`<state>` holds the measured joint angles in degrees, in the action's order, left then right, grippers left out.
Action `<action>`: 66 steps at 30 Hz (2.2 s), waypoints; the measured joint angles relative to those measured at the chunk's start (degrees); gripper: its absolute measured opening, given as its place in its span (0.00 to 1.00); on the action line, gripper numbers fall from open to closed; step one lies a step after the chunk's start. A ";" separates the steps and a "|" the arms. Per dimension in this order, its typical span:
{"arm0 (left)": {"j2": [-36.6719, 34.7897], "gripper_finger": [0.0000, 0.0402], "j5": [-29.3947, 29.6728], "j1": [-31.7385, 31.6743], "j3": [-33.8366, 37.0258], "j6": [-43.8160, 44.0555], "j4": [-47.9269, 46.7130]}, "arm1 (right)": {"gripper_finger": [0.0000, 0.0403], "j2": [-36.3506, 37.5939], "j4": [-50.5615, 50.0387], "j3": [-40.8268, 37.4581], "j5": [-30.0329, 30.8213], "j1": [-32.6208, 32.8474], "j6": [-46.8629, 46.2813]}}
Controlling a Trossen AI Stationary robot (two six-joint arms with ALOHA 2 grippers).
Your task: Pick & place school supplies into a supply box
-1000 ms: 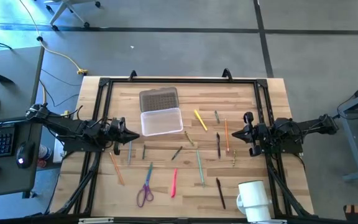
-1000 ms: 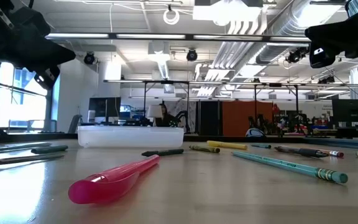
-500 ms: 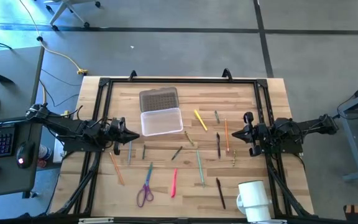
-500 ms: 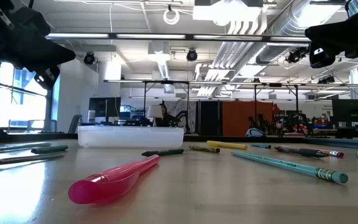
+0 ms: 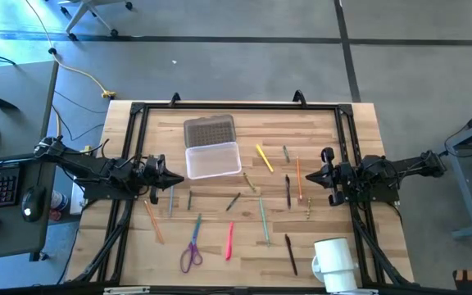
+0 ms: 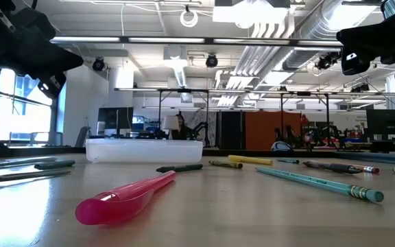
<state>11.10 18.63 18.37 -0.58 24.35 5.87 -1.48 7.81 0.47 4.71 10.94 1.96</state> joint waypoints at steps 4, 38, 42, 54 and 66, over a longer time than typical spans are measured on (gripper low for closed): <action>-0.01 0.12 0.00 0.00 0.00 -0.02 0.00 | 0.00 -0.01 0.00 0.00 0.01 0.00 0.00; -0.01 0.12 0.02 0.02 0.00 0.01 0.00 | 0.00 -0.01 0.00 0.00 0.00 -0.02 0.00; -0.01 0.12 0.05 0.02 0.00 -0.02 0.00 | 0.00 -0.02 0.00 0.00 0.00 -0.02 0.00; -0.01 0.12 1.95 0.00 0.00 -0.02 0.27 | 0.00 -0.02 0.00 0.00 0.01 -0.02 0.00; -0.01 0.12 0.43 0.00 0.00 4.05 -0.29 | 0.00 -0.02 0.00 0.00 0.00 -0.01 0.00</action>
<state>11.09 19.06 18.37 -0.58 28.41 5.58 -1.50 7.81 0.47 4.71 10.93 1.96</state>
